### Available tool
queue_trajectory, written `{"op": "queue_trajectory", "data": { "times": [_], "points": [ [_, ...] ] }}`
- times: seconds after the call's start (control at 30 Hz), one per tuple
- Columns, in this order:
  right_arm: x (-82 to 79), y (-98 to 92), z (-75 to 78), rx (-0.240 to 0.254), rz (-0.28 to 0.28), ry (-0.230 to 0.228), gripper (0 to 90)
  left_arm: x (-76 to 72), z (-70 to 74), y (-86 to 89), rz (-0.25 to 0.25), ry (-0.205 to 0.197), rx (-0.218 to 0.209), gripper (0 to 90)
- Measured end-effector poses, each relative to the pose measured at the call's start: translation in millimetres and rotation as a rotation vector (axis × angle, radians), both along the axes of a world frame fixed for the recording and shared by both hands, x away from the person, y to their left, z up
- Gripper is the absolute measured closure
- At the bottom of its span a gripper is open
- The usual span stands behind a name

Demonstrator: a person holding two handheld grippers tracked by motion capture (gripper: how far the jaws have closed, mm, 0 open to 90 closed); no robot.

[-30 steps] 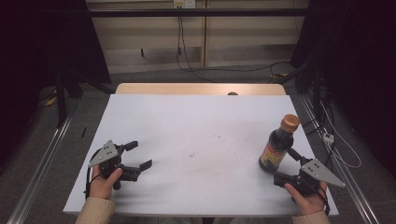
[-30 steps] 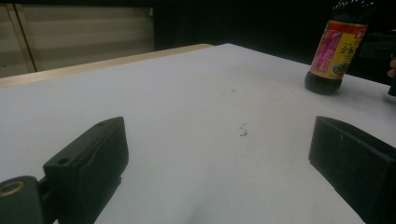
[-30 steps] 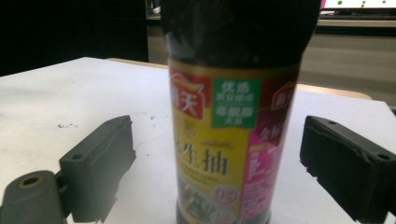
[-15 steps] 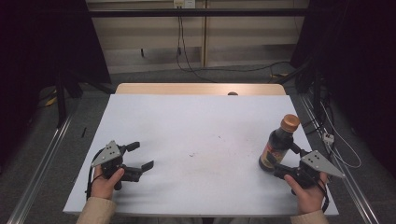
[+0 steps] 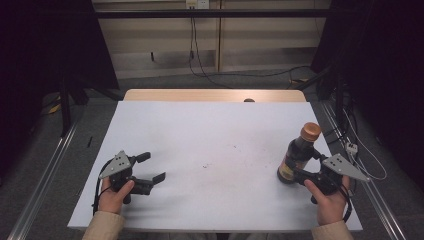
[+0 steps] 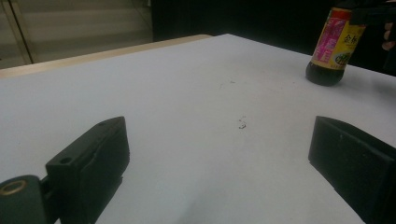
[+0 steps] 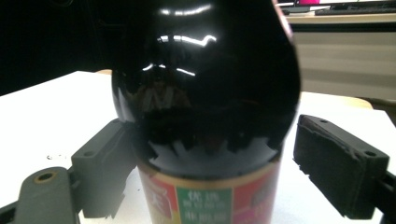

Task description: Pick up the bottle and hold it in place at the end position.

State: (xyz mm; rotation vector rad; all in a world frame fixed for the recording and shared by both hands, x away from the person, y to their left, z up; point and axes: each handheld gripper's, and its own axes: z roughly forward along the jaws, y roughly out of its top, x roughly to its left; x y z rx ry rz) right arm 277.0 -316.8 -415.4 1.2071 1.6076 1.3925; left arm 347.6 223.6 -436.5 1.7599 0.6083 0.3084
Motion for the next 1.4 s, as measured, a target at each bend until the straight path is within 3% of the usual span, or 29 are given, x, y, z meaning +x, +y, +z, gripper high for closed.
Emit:
{"op": "queue_trajectory", "data": {
  "times": [0.2,0.43,0.93,1.17,1.4],
  "points": [
    [6.0,2.5,1.5,0.017,0.000,0.005,17.1,0.3,-0.1,0.4,-0.004,0.001,0.004,5.1],
    [9.8,5.0,3.1,0.011,0.034,0.005,27.1,0.3,-0.2,0.2,-0.001,0.000,0.001,5.1],
    [12.4,6.1,6.5,-0.015,0.037,0.017,28.8,0.4,-0.9,-1.1,-0.011,0.008,-0.001,5.1],
    [15.7,5.7,7.2,-0.004,0.033,0.018,29.1,0.7,-1.0,-1.0,-0.013,0.010,-0.003,5.1],
    [20.8,11.1,9.0,-0.029,0.042,0.012,29.0,0.8,-1.0,-1.1,-0.012,0.007,-0.004,5.1]
  ]
}}
